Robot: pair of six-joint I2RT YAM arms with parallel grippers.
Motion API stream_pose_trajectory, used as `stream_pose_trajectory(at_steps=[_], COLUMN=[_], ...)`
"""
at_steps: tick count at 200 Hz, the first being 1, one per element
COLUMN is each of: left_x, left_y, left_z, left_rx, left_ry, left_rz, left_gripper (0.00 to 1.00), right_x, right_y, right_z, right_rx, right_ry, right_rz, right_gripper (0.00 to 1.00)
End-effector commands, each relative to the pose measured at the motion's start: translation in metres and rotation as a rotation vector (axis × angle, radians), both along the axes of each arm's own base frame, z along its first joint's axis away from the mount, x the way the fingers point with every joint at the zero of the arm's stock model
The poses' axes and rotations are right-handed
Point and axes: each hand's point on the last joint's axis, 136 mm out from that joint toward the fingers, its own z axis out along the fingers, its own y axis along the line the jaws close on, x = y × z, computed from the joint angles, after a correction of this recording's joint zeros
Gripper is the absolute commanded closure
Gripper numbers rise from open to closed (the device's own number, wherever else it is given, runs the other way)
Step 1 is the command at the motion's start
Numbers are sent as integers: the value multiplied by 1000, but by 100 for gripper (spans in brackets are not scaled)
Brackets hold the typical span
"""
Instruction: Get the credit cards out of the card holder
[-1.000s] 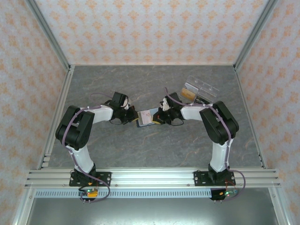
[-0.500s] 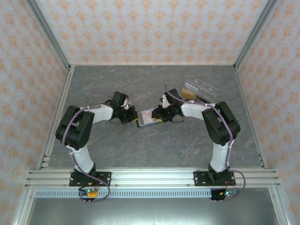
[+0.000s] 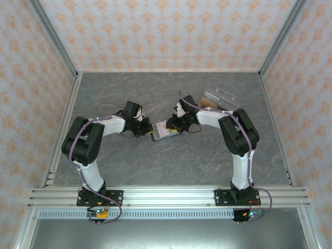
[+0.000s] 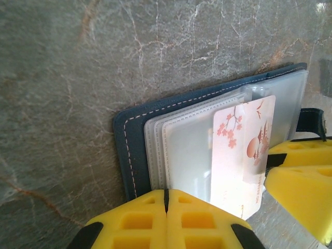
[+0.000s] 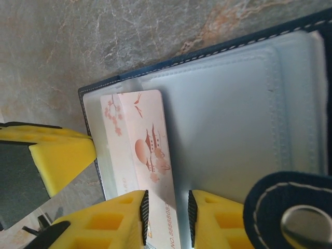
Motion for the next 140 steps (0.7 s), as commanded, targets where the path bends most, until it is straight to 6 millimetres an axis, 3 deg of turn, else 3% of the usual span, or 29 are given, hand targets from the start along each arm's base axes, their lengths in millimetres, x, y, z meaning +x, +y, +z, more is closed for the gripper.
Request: stream_pose_trajectory(at_steps=[1,32,67,117,140], left_x=[-17,-16,-12,0,4], left_y=[10,9,9,14,21], left_z=[-22,-21,-16,9,24], left_rx=[57,50,57,103,141], left_ry=[90,88,78,22,-14], left_rz=[-7,-7,-9,-4,5], left_gripper=[96,96,96,89,81], right_x=[-3,0,2,7,4], right_y=[9,14,9,-36,-43], right_z=[-4,-2,2,38,63], right_rx=[34,52,32,-171,-188], right_ry=[22,21,-5,-189,-272], right_rz=[32,34,22,0,36], right_gripper=[74,77,93,99,100])
